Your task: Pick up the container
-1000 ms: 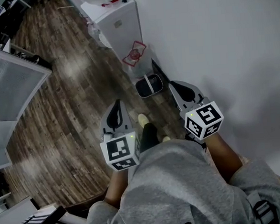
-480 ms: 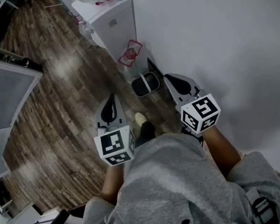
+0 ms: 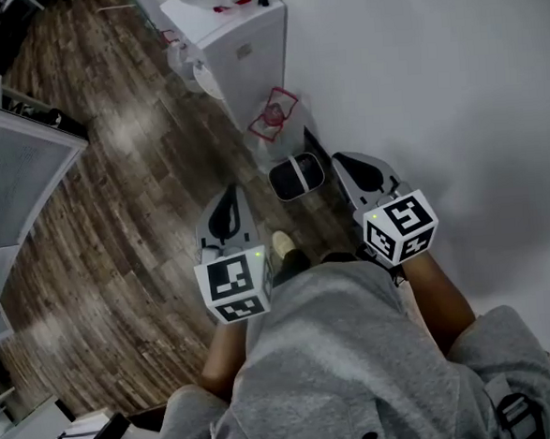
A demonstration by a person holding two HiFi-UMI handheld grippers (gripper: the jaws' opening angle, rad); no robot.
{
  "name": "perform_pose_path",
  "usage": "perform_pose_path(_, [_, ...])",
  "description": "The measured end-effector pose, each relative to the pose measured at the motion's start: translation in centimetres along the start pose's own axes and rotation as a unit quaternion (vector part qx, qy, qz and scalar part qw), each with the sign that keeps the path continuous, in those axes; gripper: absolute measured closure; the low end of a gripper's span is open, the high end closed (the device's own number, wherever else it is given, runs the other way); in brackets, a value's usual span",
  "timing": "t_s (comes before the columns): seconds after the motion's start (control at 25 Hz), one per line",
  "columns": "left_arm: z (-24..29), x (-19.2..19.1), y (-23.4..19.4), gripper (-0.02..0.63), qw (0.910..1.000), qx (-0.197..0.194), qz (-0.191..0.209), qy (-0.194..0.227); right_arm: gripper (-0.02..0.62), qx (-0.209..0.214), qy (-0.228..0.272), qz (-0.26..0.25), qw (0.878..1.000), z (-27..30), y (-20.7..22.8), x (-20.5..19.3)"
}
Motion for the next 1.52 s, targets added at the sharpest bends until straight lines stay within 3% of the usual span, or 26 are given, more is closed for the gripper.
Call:
perform_pose_path(0.24, [1.4,0.1,-2.5,0.594,0.9999,0.012,-0.010,0.001,0.571,0.002,-0.013,-0.009,1.000,2.6,0.0,0.2])
perform_pose_path(0.56, [2.9,-0.7,-3.7,0.593,0.9981,0.028,-0.043,-0.034,0.571,0.023,-0.055,-0.020,0.998,4.7,1.2,0.8])
perform_pose_path(0.88, [4.6,-3.3,-5.1,0.592,0.9915,0.085,-0.063,-0.076,0.569,0.089,-0.096,-0.022,0.991,8.9,3.9,-1.8])
perform_pose_path(1.12, [6.5,-5.2,-5.2,0.592,0.9877,0.107,-0.066,-0.093,0.568,0.175,-0.132,-0.066,0.973,12.0,5.7,-4.3])
perform_pose_path(1.36, [6.5,-6.1,-5.1,0.593,0.9840,0.123,-0.073,-0.107,0.568,0.284,-0.154,-0.178,0.930,14.3,7.2,-3.0])
perform_pose_path(1.52, [7.3,-7.5,-5.2,0.592,0.9815,0.128,-0.076,-0.120,0.566,0.293,-0.153,-0.174,0.927,16.7,7.5,-4.6])
Point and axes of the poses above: the fingertips, and each gripper's own axes: z forward along the fingers, y to its right, x out of its top, the point moved 7 cm from there along -z, backward along the fingers, and after that the axes turned 10 degrees about -z, right-handed, at the moved point
